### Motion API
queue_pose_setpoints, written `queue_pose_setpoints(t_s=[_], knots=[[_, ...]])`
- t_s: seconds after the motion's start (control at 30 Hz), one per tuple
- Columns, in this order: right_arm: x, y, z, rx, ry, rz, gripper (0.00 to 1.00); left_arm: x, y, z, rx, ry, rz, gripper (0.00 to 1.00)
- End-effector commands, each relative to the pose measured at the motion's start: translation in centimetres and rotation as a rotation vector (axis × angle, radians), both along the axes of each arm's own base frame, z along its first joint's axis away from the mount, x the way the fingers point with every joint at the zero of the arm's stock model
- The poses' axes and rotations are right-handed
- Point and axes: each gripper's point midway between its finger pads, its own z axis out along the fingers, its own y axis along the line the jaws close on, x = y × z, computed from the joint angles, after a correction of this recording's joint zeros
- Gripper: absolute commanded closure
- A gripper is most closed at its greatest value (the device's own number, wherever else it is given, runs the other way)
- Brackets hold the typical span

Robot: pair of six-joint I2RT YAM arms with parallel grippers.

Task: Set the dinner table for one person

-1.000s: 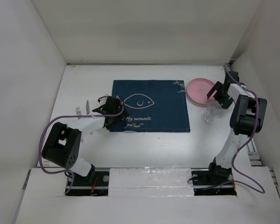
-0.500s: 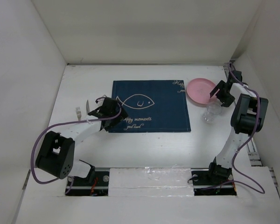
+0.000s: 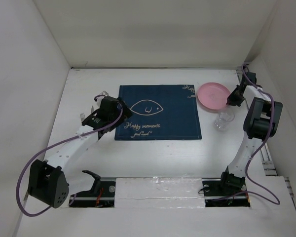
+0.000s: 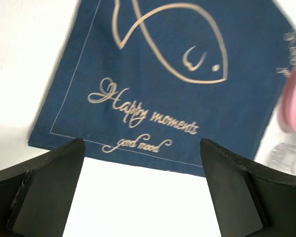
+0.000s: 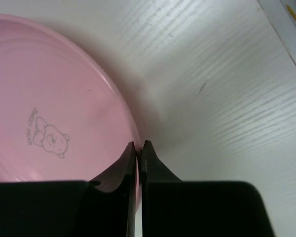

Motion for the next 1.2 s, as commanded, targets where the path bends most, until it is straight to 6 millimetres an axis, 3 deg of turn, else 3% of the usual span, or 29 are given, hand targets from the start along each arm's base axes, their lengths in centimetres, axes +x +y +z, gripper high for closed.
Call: queue_pose_setpoints(t_s=[0.0,0.1,0.27,0.3,0.37,0.5,0.53,0.63,0.7,0.73,0.87,0.9,1.0,1.17], knots=[[0.6,-1.4,0.7,-0.024,-0.01,-0.017,1.0,0.0,0.3,3.0,0.014,-0.061,-0.014,0.0],[0.9,-1.3,1.0,-0.015,-0.023,-0.02,1.0,-0.2,0.7,3.3,0.029,-0.063,-0.013,0.0],[2.1,-1.3,3.0,0.005,-0.076,-0.055,1.0,-0.5,1.1,6.0,0.024,-0.127,-0.014,0.0],[2.9,-1.3,5.1,0.001,-0.135,-0.057,1.0,-0.5,1.1,6.7,0.023,-0.147,-0.021,0.0],[3.5,-1.3,7.0,0.005,-0.186,-0.064,1.0,-0.7,1.5,7.9,0.028,-0.181,-0.019,0.0],[6.1,1.9,11.5,0.028,-0.308,0.026,1.0,-1.1,3.0,10.4,0.078,-0.224,0.011,0.0],[6.9,3.8,13.0,0.02,-0.331,0.074,1.0,-1.2,3.1,10.5,0.095,-0.224,-0.001,0.0],[7.7,6.2,15.0,-0.04,-0.345,0.146,1.0,-1.6,3.7,11.4,0.128,-0.236,-0.006,0.0],[8.4,9.5,16.0,-0.049,-0.365,0.242,1.0,-2.0,4.1,11.2,0.169,-0.221,-0.035,0.0],[8.4,12.3,15.8,-0.035,-0.352,0.331,1.0,-2.0,4.4,11.9,0.2,-0.235,-0.05,0.0],[7.8,18.4,14.2,-0.012,-0.298,0.525,1.0,-1.8,5.8,12.3,0.292,-0.225,-0.029,0.0],[7.4,21.3,14.2,-0.012,-0.299,0.588,1.0,-1.7,7.1,12.2,0.339,-0.218,0.011,0.0],[6.6,25.1,13.2,-0.039,-0.286,0.665,1.0,-1.5,8.5,11.6,0.372,-0.194,0.048,0.0],[3.7,29.9,10.4,0.056,-0.238,0.835,1.0,-1.5,7.3,10.3,0.325,-0.199,-0.007,0.0]])
